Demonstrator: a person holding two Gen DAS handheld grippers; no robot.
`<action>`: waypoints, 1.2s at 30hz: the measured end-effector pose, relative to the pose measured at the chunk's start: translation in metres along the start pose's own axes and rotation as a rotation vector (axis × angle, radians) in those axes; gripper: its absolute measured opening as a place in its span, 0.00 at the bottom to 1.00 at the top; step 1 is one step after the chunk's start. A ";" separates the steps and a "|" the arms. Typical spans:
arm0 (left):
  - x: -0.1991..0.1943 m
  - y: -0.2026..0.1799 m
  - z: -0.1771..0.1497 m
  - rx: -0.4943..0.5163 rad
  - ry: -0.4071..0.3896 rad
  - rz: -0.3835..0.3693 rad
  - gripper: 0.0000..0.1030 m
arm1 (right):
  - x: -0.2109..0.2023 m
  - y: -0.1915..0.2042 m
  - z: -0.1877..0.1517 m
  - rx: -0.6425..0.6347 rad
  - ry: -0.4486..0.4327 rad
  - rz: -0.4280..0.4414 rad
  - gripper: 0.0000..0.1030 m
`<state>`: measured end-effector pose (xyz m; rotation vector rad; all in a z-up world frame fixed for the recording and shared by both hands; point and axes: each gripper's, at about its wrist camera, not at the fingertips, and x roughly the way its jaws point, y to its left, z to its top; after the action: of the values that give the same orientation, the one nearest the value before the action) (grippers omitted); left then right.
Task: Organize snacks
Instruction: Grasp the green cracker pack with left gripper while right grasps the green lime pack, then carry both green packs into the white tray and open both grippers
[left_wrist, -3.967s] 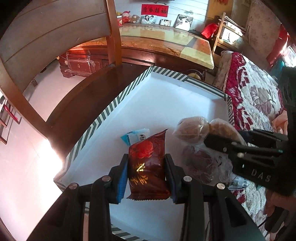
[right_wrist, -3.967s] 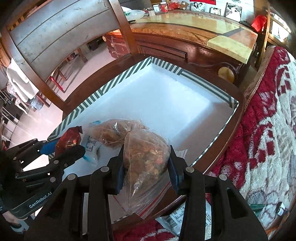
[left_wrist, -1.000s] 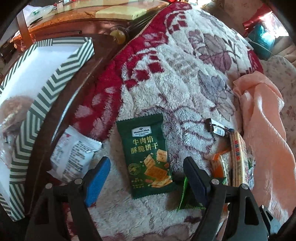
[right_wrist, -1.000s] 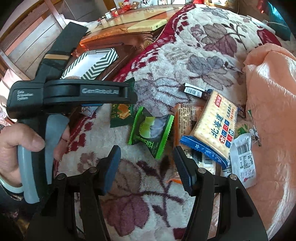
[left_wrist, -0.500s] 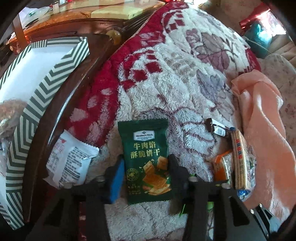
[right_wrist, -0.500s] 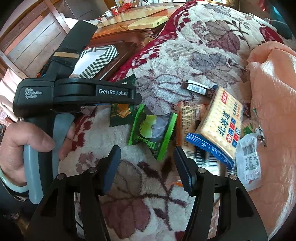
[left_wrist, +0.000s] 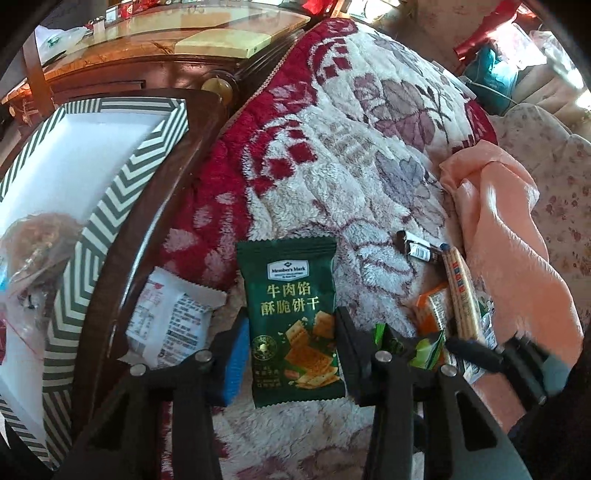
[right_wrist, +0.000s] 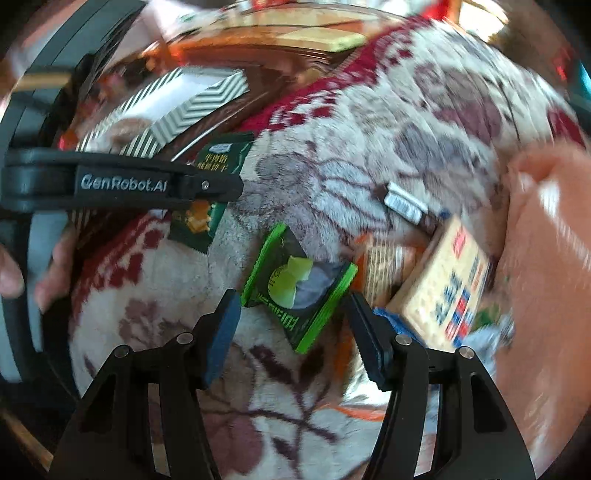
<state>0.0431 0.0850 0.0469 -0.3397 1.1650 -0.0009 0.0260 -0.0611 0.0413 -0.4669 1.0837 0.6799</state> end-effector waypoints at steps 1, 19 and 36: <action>0.000 0.001 0.000 -0.001 0.001 0.000 0.45 | -0.001 0.005 0.002 -0.064 0.009 -0.011 0.65; 0.001 0.010 -0.004 -0.006 0.010 0.014 0.45 | 0.024 0.010 0.020 -0.276 0.144 0.038 0.39; -0.025 0.020 -0.015 -0.005 -0.040 0.026 0.45 | -0.008 0.008 -0.002 0.039 -0.006 0.099 0.32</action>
<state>0.0159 0.1047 0.0585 -0.3274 1.1298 0.0311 0.0170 -0.0587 0.0480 -0.3792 1.1177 0.7450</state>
